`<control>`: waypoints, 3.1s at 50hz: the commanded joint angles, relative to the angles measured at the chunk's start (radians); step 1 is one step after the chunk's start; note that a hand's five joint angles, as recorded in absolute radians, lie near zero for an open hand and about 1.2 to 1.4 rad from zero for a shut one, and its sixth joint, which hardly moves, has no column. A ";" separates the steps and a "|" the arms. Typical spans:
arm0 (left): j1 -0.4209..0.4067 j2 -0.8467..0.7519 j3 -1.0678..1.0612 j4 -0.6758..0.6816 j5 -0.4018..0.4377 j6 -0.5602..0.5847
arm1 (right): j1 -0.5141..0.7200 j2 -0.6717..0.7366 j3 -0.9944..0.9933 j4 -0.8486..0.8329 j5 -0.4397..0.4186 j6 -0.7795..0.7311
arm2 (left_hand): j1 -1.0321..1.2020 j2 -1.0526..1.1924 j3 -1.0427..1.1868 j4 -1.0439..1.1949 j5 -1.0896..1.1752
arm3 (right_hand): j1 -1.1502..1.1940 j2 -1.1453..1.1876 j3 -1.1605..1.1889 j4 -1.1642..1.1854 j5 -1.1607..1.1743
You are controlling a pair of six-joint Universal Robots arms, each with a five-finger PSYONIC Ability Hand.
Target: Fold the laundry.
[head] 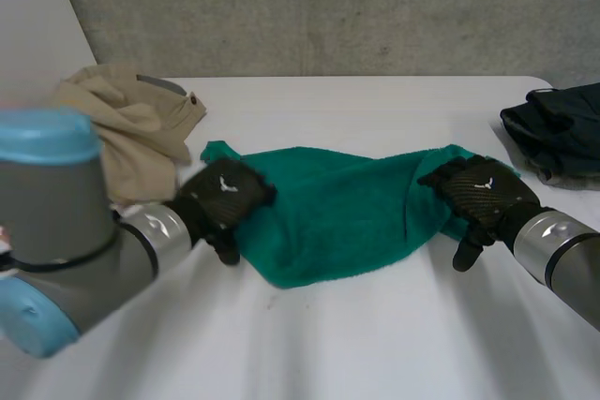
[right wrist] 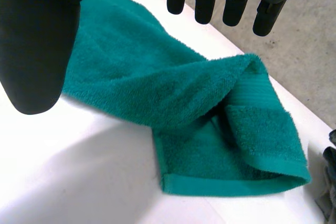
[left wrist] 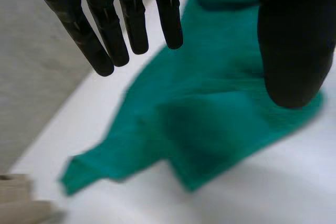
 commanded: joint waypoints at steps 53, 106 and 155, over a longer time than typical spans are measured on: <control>-0.087 -0.124 0.084 -0.083 -0.078 -0.017 | -0.047 0.047 -0.011 0.081 -0.049 -0.037 | 0.023 0.027 0.026 0.020 0.020 | -0.045 -0.030 -0.030 -0.038 -0.048; -0.155 -0.124 0.149 0.012 -0.255 -0.078 | -0.006 0.086 -0.025 0.038 -0.042 -0.003 | 0.924 0.928 0.927 0.921 0.921 | -0.045 -0.030 -0.030 -0.038 -0.048; -0.020 -0.202 0.291 -0.075 -0.224 -0.248 | -0.099 0.204 -0.301 0.363 -0.051 -0.139 | 0.924 0.928 0.927 0.921 0.921 | 0.671 0.686 0.686 0.679 0.669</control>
